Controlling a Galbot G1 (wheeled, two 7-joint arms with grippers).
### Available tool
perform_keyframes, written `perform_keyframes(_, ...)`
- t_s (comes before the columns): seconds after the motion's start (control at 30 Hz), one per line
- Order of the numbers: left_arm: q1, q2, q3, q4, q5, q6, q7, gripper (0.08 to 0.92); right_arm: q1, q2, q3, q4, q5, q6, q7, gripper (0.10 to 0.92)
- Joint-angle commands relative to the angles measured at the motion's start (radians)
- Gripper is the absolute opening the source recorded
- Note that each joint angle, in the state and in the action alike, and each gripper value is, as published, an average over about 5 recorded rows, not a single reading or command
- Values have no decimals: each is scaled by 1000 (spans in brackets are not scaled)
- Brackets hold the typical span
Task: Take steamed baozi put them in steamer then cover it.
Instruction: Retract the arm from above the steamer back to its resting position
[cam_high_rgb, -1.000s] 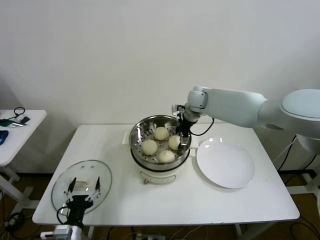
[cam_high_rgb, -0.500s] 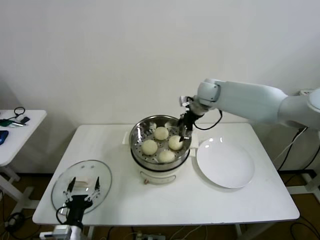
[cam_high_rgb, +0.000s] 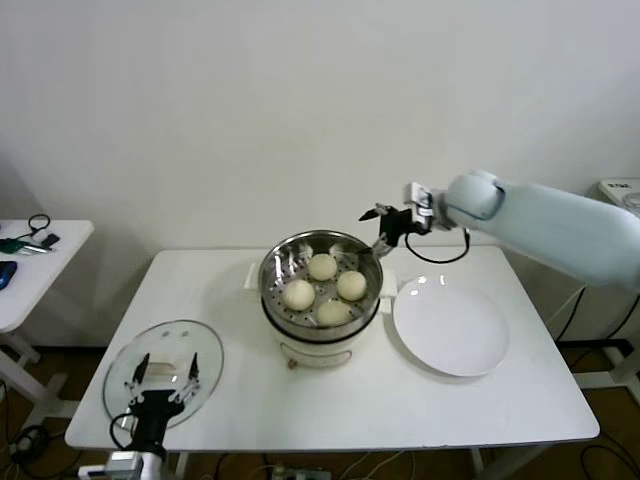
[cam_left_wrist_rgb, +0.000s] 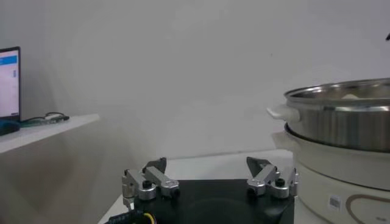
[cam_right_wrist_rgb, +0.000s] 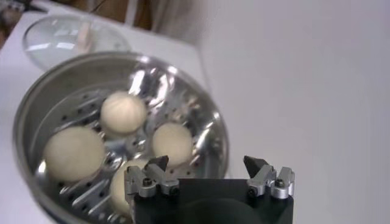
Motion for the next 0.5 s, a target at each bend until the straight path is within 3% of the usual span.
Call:
perform_keyframes(0.03, -16, -16, -3, -3, 41, 4, 3, 823, -526, -256, 616, 195, -106, 159, 216, 823)
perform_keyframes(0.5, -66, -26, 5, -13, 175, 24, -11, 823, -1256, -160, 1400, 351, -251, 172, 314, 823)
